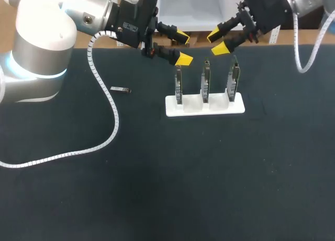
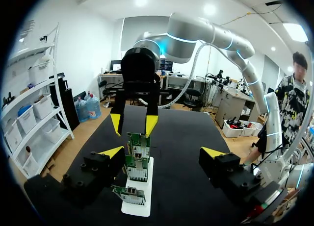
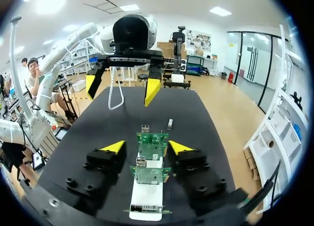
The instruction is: Pick up the optical module with the left hand, and insert it into the network port with the right hand.
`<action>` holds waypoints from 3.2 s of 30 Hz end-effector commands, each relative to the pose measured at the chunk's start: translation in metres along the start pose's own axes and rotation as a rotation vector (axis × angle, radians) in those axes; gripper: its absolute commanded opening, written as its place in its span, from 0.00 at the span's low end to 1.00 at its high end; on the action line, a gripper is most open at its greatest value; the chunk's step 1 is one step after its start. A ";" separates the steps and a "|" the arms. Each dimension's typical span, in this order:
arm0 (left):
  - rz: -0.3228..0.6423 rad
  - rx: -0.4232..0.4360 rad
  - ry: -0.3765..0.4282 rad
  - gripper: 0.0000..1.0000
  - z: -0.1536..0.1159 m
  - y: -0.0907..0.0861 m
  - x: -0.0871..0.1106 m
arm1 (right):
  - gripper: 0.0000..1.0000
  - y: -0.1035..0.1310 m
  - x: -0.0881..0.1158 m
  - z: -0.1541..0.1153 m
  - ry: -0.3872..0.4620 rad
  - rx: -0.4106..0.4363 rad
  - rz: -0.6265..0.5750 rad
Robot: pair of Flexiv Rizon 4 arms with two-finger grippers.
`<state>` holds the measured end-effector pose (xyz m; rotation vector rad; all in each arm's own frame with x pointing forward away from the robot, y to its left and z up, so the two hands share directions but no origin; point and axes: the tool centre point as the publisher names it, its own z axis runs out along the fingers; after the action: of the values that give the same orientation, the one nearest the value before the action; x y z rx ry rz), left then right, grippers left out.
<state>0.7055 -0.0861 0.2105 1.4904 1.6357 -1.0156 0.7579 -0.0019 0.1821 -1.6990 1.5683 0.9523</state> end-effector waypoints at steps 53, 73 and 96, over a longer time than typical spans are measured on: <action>-0.003 -0.003 0.005 1.00 0.001 -0.001 -0.001 | 1.00 0.035 0.044 -0.092 0.063 0.042 0.052; -0.003 -0.003 0.005 1.00 0.001 -0.001 -0.001 | 1.00 0.041 0.041 -0.094 0.089 0.039 0.063; 0.014 -0.062 0.301 1.00 -0.074 -0.021 0.043 | 1.00 0.041 0.041 -0.094 0.089 0.039 0.063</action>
<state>0.6943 -0.0142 0.1996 1.6473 1.7809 -0.8249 0.7287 -0.1062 0.1995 -1.6970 1.6944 0.8875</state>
